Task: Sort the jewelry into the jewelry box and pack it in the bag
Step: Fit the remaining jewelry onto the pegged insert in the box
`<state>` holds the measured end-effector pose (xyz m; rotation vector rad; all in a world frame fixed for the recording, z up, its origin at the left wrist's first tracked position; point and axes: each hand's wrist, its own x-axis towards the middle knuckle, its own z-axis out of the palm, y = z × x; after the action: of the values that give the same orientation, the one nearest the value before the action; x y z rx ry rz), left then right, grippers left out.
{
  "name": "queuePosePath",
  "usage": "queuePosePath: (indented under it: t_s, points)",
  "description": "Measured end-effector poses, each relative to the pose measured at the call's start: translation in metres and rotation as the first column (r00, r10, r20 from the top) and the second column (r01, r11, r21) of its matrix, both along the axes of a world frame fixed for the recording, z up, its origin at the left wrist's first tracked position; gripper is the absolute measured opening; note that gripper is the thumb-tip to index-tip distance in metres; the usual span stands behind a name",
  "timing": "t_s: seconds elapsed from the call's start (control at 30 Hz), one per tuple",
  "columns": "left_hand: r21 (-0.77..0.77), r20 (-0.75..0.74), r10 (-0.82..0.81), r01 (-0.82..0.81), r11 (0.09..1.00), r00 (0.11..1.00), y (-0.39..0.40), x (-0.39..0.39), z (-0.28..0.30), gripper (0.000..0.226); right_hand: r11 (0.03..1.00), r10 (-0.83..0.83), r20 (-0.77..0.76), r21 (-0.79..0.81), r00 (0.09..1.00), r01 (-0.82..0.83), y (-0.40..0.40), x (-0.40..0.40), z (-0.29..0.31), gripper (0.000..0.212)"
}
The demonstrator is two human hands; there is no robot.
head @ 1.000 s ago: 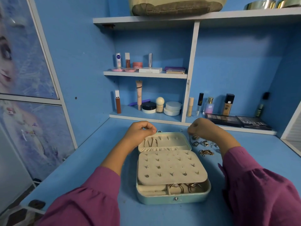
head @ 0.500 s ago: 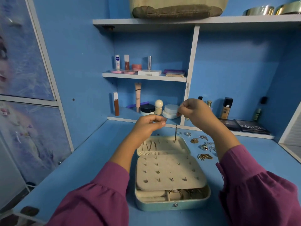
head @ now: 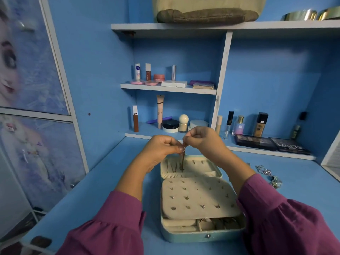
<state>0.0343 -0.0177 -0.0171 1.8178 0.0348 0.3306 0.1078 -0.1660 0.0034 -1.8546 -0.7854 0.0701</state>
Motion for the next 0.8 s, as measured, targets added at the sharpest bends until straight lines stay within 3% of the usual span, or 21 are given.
queuePosePath:
  t_s: [0.17, 0.3, 0.43, 0.57, 0.8]
  points:
    - [0.051, -0.087, -0.048, 0.053, 0.997, 0.995, 0.011, -0.014, 0.009, 0.010, 0.995, 0.101, -0.068, 0.021, 0.993, -0.099, -0.002, -0.006, 0.003, 0.008]
    - [0.126, -0.137, 0.094, -0.076, 0.989, 0.986, 0.020, -0.012, 0.004, 0.009, 0.988, 0.064, -0.030, -0.142, 0.998, -0.067, 0.006, -0.004, -0.017, 0.006]
    - [0.392, -0.128, 0.324, -0.252, 0.885, 0.937, 0.022, 0.004, -0.014, 0.007, 0.937, 0.067, 0.085, -0.347, 0.994, -0.034, 0.010, 0.000, -0.031, 0.007]
    - [0.595, -0.071, 0.415, -0.295, 0.747, 0.907, 0.018, 0.011, -0.026, 0.011, 0.909, 0.082, 0.166, -0.416, 0.983, -0.006, 0.009, -0.001, -0.031, 0.013]
    - [0.610, -0.053, 0.384, -0.275, 0.744, 0.922, 0.022, 0.009, -0.026, 0.018, 0.822, 0.135, 0.114, -0.568, 0.984, -0.047, 0.005, -0.001, -0.017, 0.005]
